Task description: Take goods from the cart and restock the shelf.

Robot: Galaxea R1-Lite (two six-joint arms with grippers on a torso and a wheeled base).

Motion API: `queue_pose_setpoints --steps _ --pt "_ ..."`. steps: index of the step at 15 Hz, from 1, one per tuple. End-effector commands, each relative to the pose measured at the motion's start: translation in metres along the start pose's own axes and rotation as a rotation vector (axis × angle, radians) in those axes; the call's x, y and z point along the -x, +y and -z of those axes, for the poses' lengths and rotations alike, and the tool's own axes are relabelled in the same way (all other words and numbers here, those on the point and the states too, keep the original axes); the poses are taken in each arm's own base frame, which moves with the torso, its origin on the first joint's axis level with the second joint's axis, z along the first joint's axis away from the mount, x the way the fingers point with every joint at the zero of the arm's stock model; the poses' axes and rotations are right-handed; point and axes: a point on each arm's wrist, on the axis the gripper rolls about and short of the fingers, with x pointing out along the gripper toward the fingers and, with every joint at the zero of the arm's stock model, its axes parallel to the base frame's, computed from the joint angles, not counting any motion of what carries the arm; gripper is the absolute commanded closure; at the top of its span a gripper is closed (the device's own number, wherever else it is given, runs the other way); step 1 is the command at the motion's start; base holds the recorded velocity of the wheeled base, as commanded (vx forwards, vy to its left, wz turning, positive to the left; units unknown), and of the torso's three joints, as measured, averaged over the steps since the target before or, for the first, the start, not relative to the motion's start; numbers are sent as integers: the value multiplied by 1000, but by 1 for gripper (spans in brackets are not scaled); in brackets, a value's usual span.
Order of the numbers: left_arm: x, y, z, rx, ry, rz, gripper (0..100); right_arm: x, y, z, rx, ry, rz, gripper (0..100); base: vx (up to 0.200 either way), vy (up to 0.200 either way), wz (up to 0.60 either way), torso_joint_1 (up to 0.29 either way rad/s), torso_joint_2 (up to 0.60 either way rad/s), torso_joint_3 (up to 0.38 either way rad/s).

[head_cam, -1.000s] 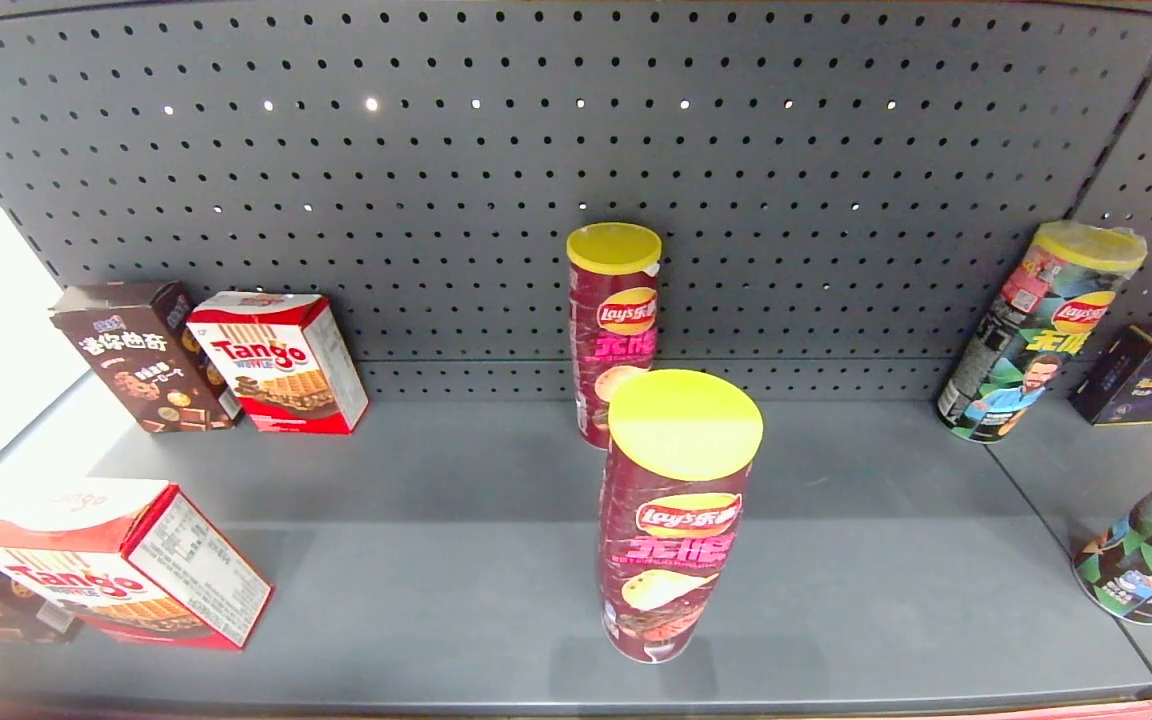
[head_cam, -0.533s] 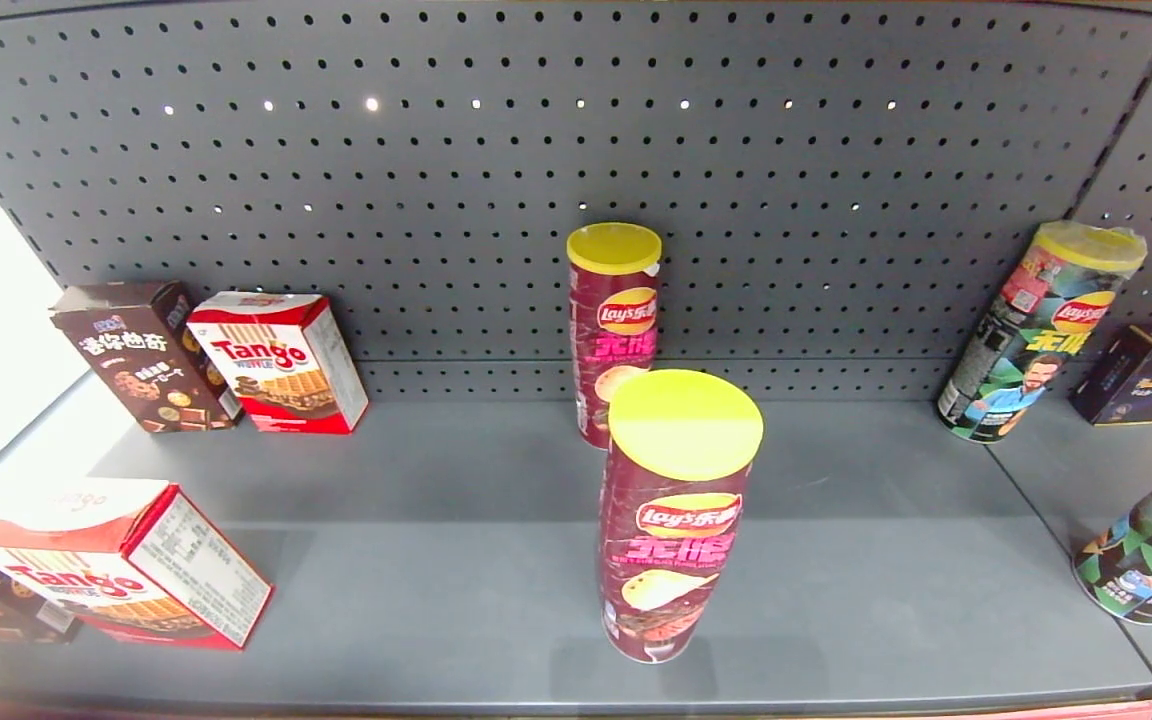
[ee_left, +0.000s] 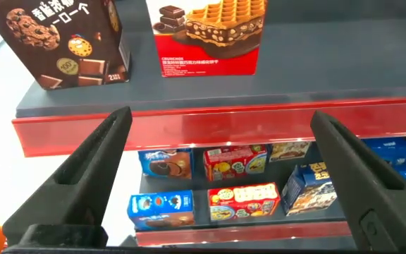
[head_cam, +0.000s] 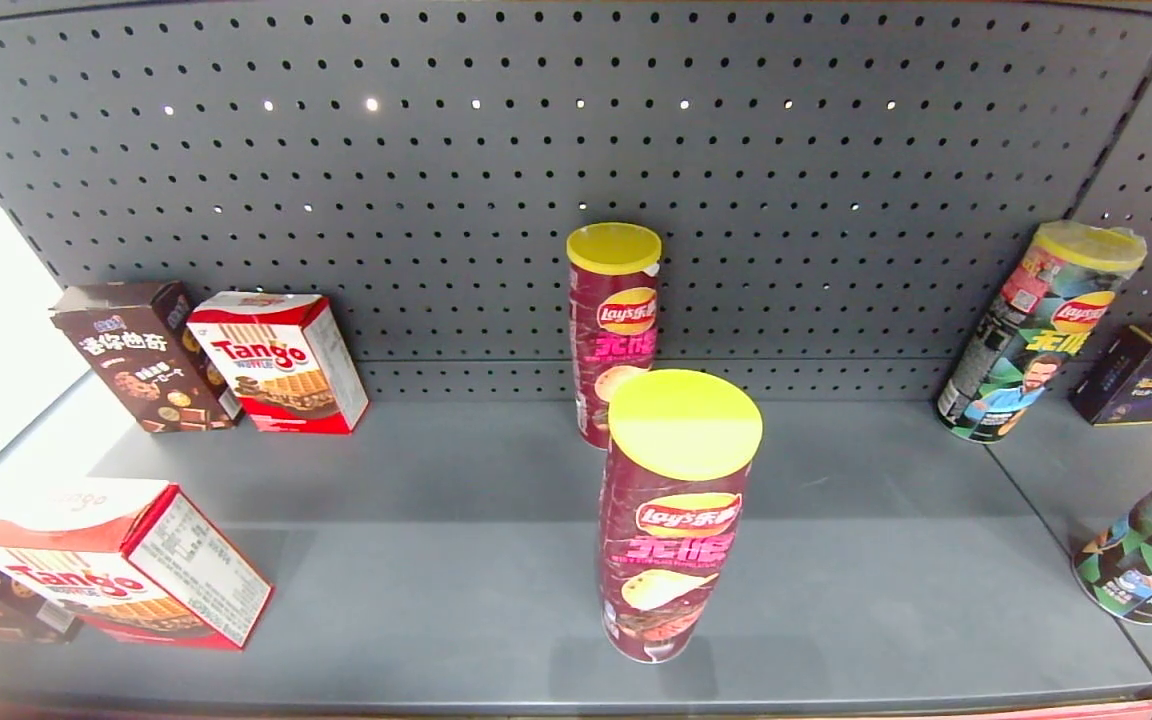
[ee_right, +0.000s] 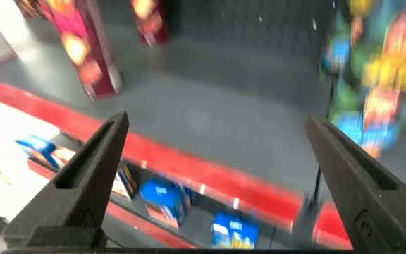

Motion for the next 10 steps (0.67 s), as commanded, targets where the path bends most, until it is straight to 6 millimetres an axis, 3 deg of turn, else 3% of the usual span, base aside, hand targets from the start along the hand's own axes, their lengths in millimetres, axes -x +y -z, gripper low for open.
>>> queue_pose_setpoints --steps 1,7,10 --pt "0 0 0 0 3 0 0 -48 -3 -47 11 111 -129 0 0 0 0 0 0 0" --pt "0 0 0 1 1 0 0 -94 15 -36 84 292 -391 0 0 0 0 0 0 0" --pt "0 0 0 1 1 3 0 -108 22 -24 92 380 -436 0 0 0 0 0 0 0"
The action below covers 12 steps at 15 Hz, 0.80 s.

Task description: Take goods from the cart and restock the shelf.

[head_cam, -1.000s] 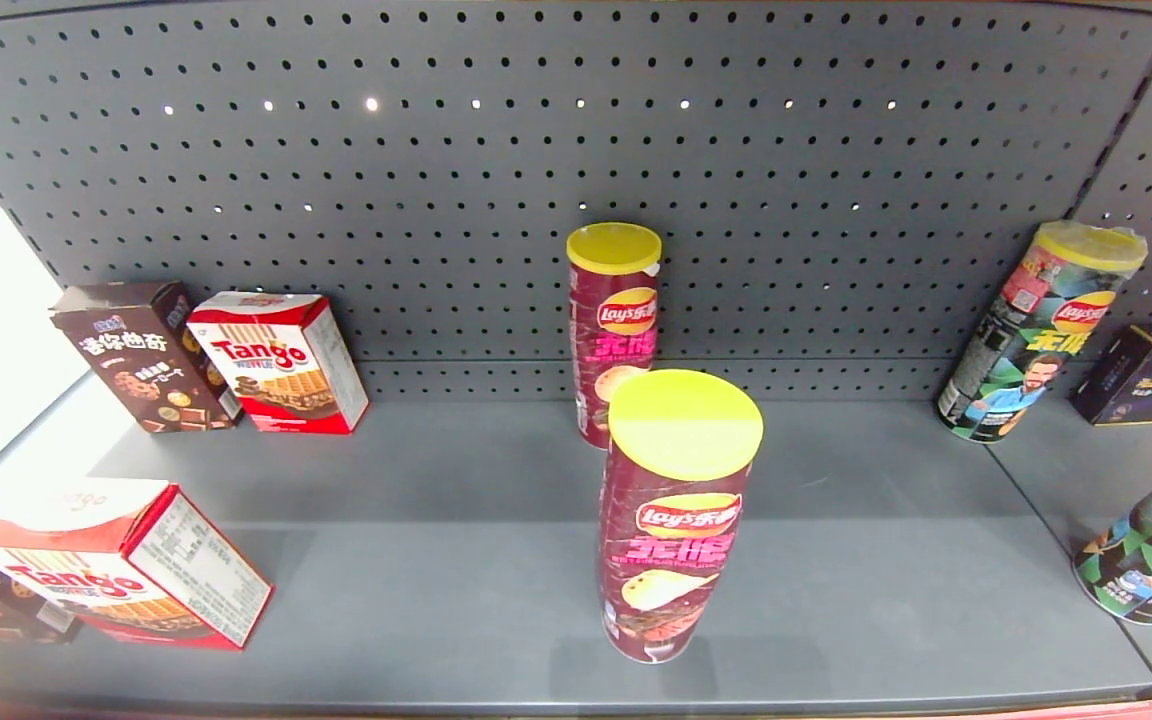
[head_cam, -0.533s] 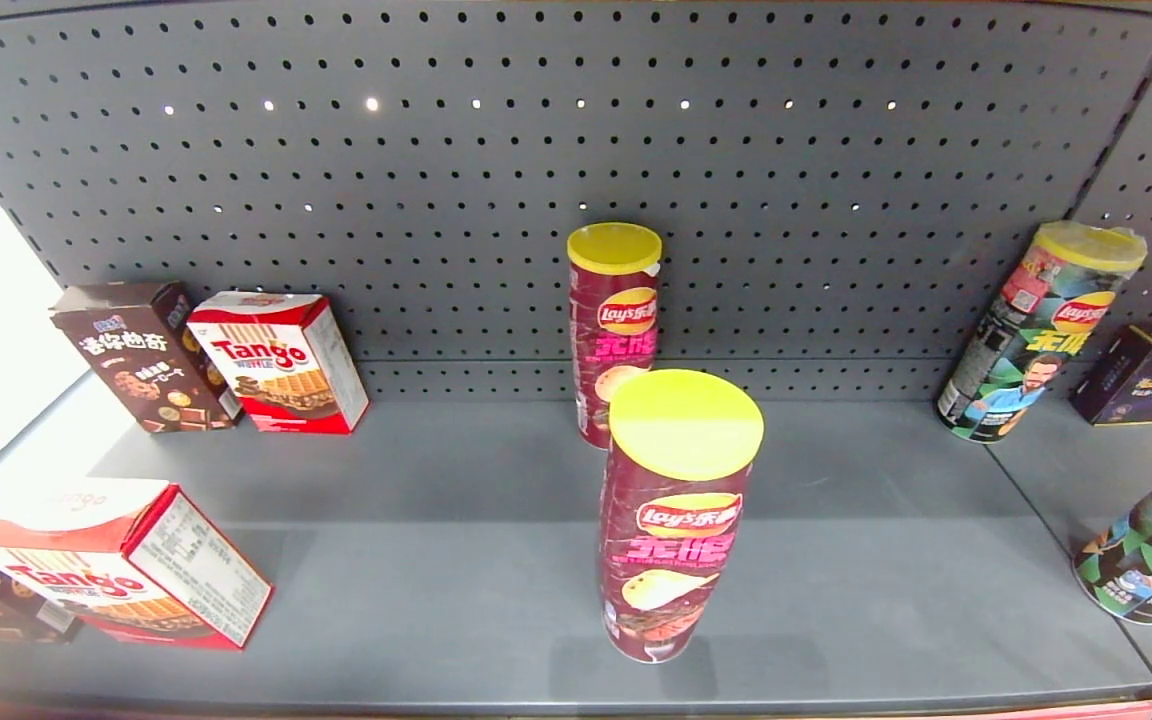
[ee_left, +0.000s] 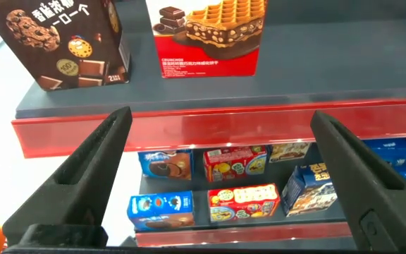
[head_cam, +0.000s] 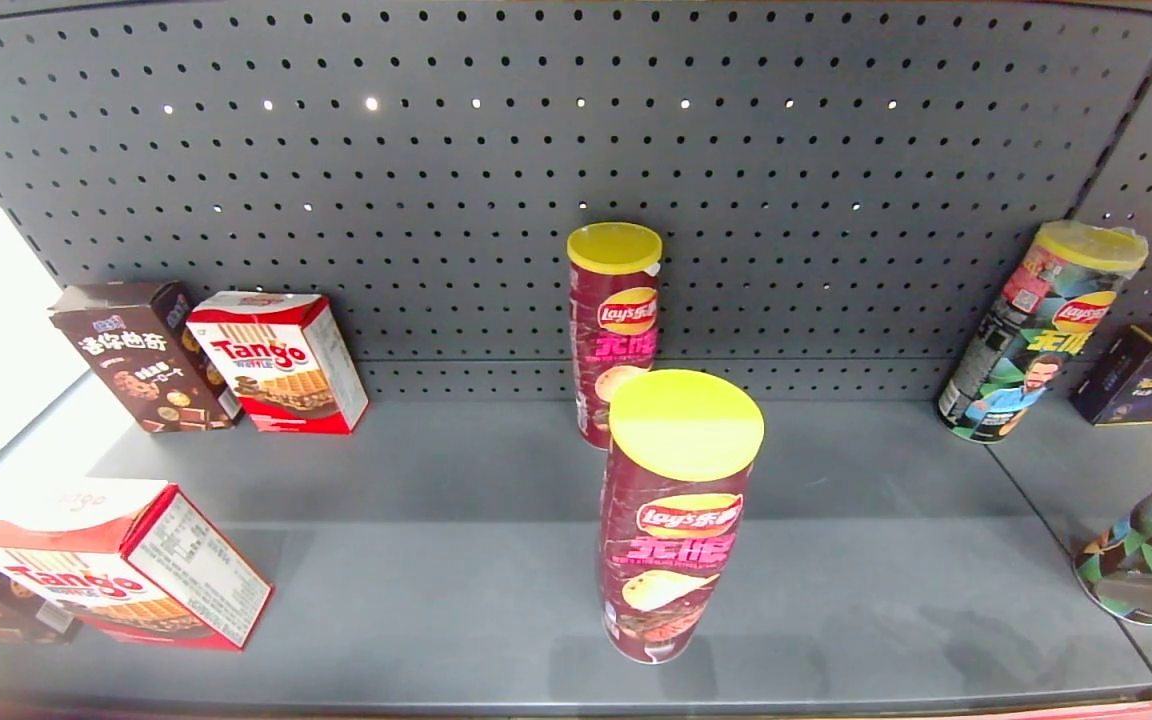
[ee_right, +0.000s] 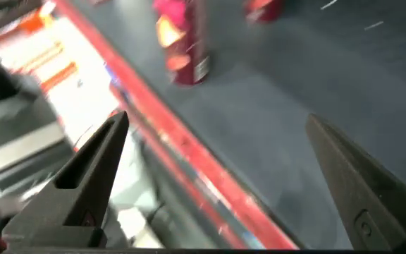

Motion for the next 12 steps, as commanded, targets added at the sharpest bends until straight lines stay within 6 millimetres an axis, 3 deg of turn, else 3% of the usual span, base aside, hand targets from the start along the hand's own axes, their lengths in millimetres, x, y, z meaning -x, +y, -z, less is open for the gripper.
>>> queue_pose_setpoints --steps 1,12 --pt "0 0 0 0 4 0 0 -22 1 6 -3 100 -38 0 0 0 0 0 0 0" --pt "0 0 0 -1 2 0 0 -94 -11 -8 -45 190 146 0 0 0 0 0 0 0"
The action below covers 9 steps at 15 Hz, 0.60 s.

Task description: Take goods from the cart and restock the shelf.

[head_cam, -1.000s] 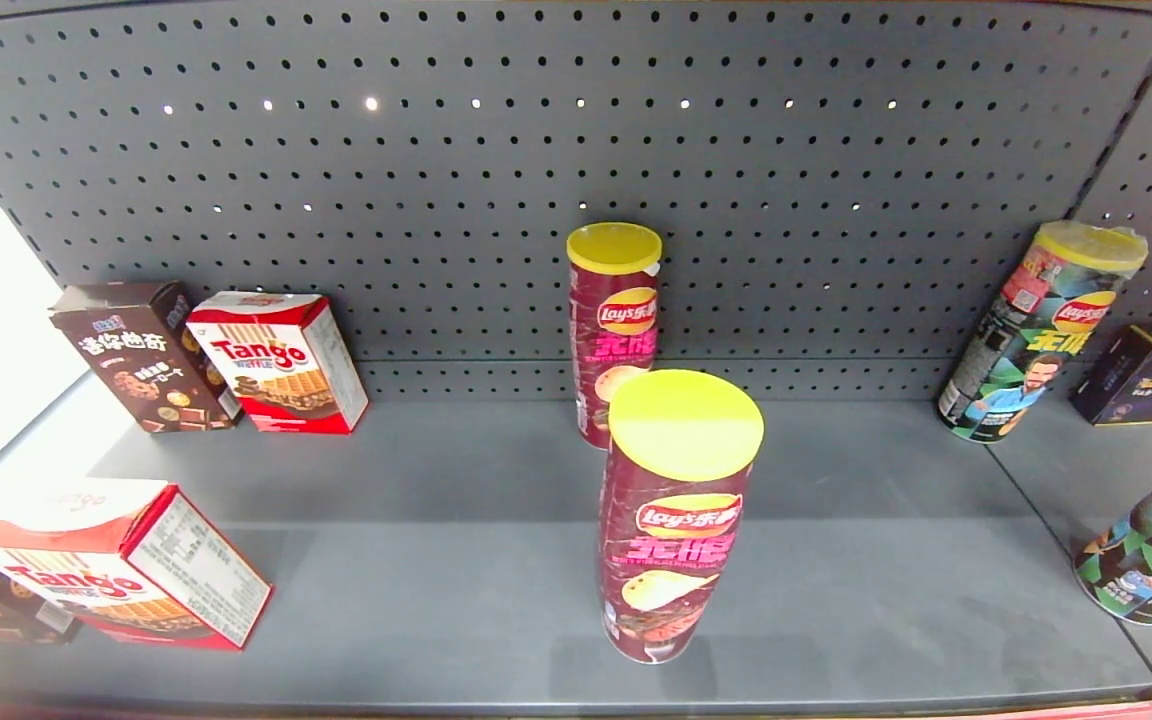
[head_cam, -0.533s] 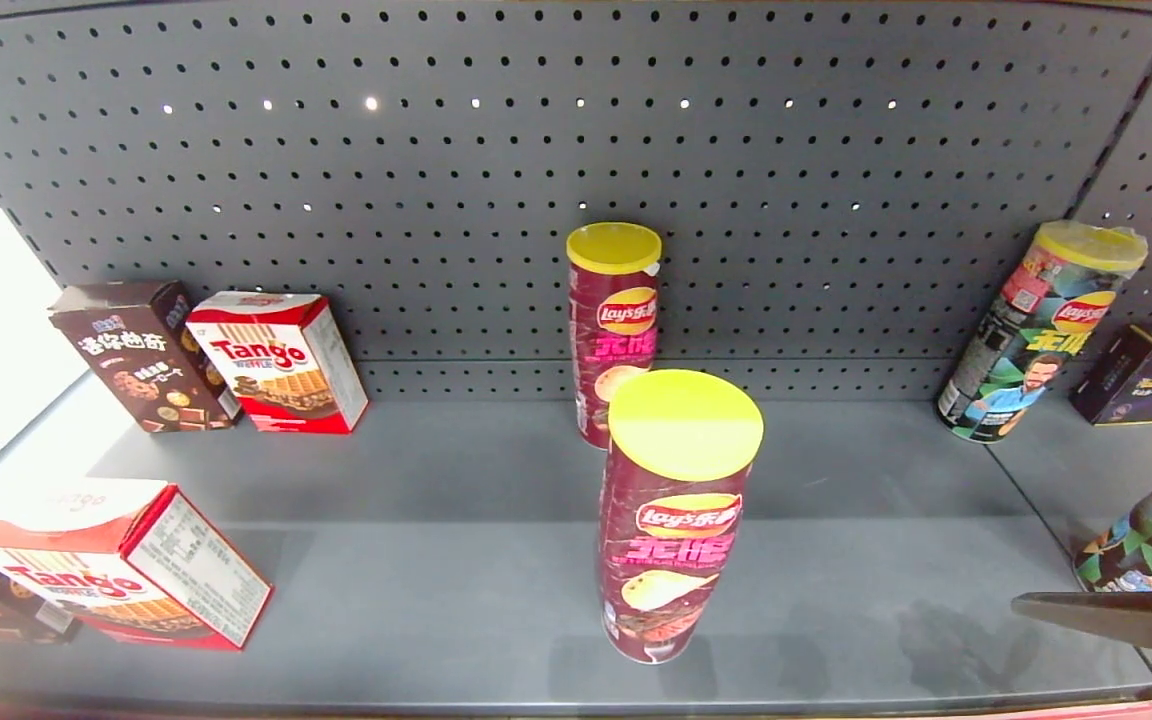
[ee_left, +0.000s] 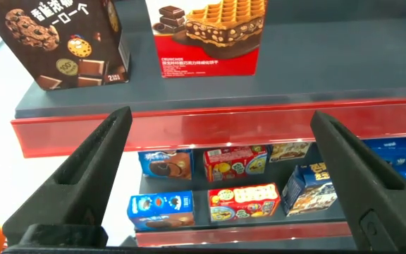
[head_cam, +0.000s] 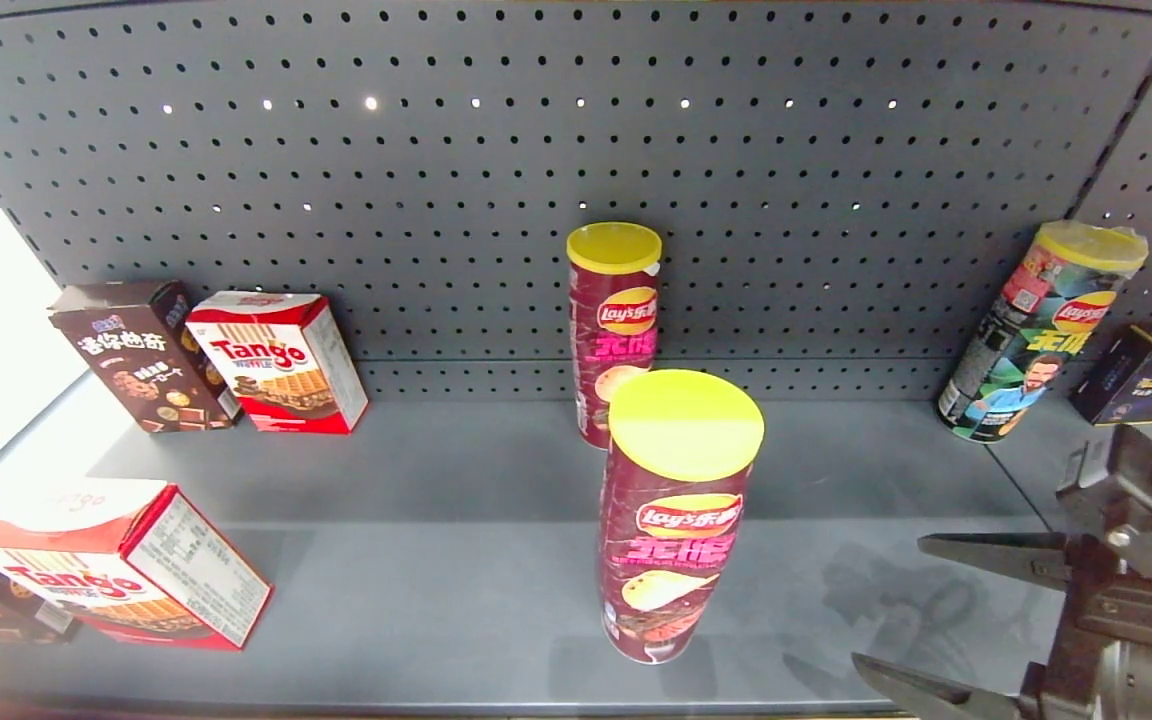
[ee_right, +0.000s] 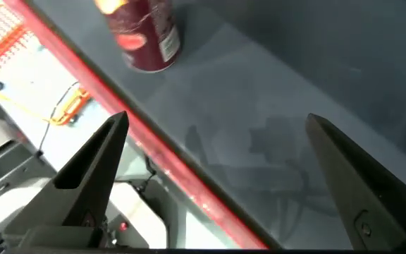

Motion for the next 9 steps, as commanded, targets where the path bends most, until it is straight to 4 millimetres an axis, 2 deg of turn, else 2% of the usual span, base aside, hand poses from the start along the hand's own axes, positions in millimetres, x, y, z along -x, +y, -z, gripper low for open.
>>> queue_pose_setpoints --steps 1,2,3,4,6,9 --pt "0 0 0 0 3 0 0 -24 0 -9 -1 41 3 0 0 0 0 0 0 0" --pt "0 0 0 0 3 1 0 -33 0 -15 -2 46 6 0 0 0 0 0 0 0" --pt "0 0 0 0 3 1 0 -33 0 -15 -2 46 6 0 0 0 0 0 0 0" --pt "0 0 0 0 2 1 0 -46 0 -23 -2 54 6 0 0 0 0 0 0 0" --pt "0 0 0 0 2 1 0 -59 -3 -32 -7 54 17 0 0 0 0 0 0 0" --pt "0 0 0 0 2 1 0 -71 -3 -41 -7 49 16 0 0 0 0 0 0 0"
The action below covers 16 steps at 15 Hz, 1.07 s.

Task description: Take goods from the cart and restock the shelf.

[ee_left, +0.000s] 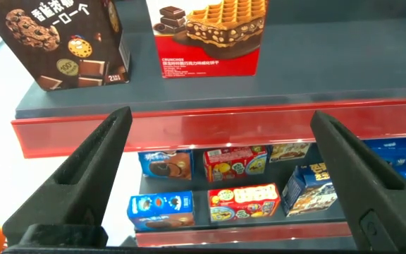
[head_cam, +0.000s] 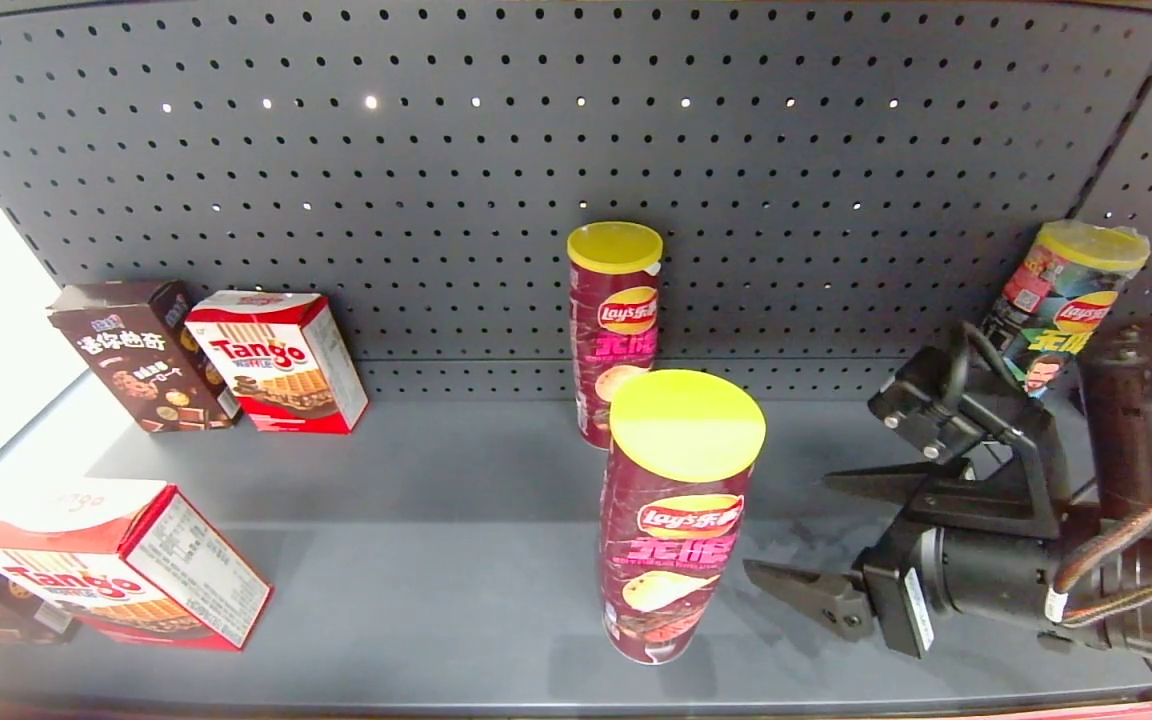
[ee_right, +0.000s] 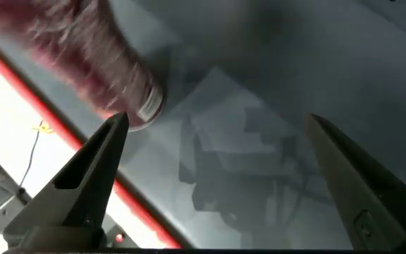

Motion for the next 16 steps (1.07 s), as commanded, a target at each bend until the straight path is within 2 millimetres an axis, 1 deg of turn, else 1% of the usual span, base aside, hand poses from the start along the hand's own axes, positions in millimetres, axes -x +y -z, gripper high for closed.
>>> queue_pose_setpoints --steps 1,6,8,11,13,16 --pt "0 0 0 0 2 0 0 -16 1 -1 2 29 -3 0 0 0 0 0 0 0" --pt "0 0 0 0 3 3 0 -24 2 -3 6 39 -6 0 0 0 0 0 0 0" --pt "0 0 0 0 3 3 0 -26 3 -1 8 50 -7 0 0 0 0 0 0 0" --pt "0 0 0 0 3 3 0 -18 2 7 7 61 -5 0 0 0 0 0 0 0" --pt "0 0 0 0 5 4 0 -9 3 13 10 59 -12 0 0 0 0 0 0 0" --pt "0 0 0 0 3 3 0 -9 4 10 13 51 -14 0 0 0 0 0 0 0"
